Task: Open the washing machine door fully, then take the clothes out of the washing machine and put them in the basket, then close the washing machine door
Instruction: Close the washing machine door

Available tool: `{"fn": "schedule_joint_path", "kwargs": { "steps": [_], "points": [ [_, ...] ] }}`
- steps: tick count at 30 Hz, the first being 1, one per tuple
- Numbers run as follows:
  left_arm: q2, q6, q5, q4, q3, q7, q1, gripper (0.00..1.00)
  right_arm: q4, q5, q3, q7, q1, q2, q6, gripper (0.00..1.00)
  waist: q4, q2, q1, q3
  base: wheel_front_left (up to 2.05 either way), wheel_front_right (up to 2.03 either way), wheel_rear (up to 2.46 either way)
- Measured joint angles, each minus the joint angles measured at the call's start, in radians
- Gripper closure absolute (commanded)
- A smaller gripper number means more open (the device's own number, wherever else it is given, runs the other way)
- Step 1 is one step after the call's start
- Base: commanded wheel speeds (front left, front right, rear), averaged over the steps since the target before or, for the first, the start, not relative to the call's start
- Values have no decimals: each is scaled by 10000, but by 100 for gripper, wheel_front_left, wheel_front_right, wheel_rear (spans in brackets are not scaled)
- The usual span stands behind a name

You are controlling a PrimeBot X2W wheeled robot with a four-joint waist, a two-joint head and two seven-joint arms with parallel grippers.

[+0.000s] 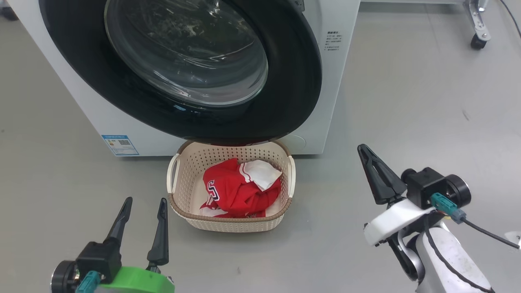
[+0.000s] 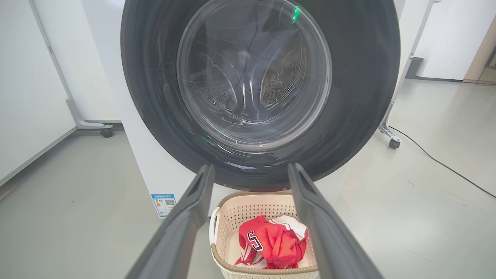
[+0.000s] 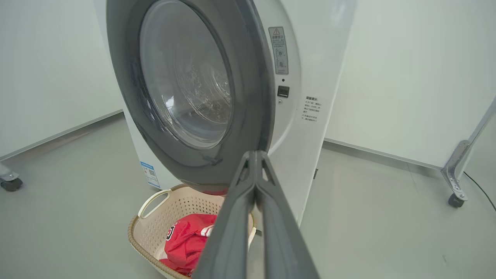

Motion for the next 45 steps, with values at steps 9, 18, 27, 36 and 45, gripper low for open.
{"fn": "schedule_joint_path", "kwargs": {
  "steps": [9, 18, 27, 36, 45],
  "points": [
    [-61, -2, 21, -98, -194, -134, -472, 0, 558, -36, 583, 278, -1274, 77, 188, 100, 467, 0, 0, 650, 0, 0, 0],
    [-159, -94, 42, -157, -481, -278, -1126, 0, 1273, -121, 713, 545, -2756, -73, 276, 100, 911, 0, 0, 1468, 0, 0, 0],
    [-295, -174, 40, -33, -656, -437, -1640, 0, 2056, -132, 734, 640, -4012, -433, 309, 100, 1356, 0, 0, 2155, 0, 0, 0],
    [-349, -203, 21, 219, -869, -585, -2044, 0, 2857, -132, 995, 642, -4978, -677, 364, 100, 1834, 0, 1, 2745, 0, 0, 0],
    [-387, -228, -67, 487, -949, -748, -2432, 0, 3568, -92, 1246, 529, -5696, -899, 364, 100, 2203, 0, 0, 3143, 0, 0, 0]
  ]
}}
